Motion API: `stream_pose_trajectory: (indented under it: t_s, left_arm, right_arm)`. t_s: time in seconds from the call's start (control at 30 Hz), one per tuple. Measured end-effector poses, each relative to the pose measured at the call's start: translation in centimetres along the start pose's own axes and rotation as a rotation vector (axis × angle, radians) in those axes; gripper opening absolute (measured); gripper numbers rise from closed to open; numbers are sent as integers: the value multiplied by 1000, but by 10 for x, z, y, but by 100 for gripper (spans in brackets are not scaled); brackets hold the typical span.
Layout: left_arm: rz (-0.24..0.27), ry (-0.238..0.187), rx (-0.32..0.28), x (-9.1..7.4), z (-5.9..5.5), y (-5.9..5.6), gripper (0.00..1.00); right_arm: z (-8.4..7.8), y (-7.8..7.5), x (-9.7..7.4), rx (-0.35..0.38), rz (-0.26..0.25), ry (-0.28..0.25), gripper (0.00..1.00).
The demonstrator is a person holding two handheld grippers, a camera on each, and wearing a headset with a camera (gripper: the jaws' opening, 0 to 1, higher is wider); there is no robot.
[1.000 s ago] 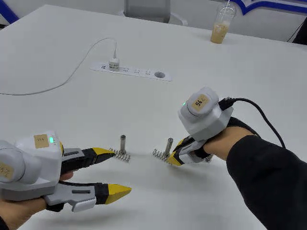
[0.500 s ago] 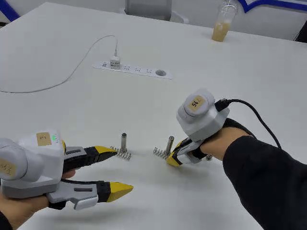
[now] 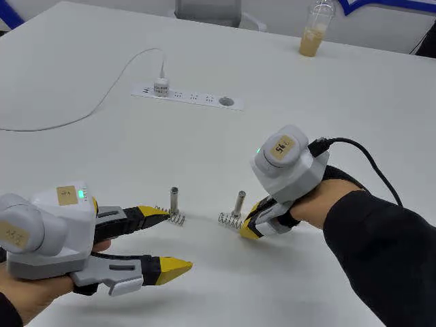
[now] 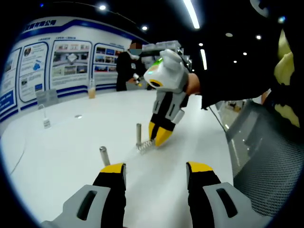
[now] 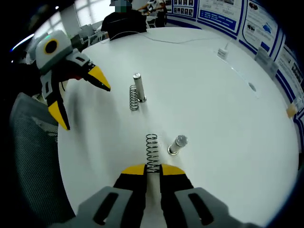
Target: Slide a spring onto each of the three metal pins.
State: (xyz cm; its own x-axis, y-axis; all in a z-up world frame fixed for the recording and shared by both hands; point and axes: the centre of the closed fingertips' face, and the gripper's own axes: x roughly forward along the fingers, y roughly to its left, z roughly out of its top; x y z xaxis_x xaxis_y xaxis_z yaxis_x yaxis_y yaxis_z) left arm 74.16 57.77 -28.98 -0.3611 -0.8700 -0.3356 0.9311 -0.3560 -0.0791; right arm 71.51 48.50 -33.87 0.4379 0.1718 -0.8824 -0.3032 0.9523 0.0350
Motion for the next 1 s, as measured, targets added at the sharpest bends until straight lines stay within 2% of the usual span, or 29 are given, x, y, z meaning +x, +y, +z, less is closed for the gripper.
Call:
stream_pose_trajectory:
  t_s: [0.4, 0.57, 1.0]
  left_arm:
    - [-37, 4, 34, 10, 8, -7, 50]
    - [-57, 8, 56, 15, 11, -12, 49]
    - [-106, 6, 112, 22, 17, -20, 39]
  right_arm:
    - [6, 31, -26, -145, 59, -4, 12]
    - [8, 38, -34, -207, 69, 0, 12]
    - [15, 60, -42, -328, 128, -4, 12]
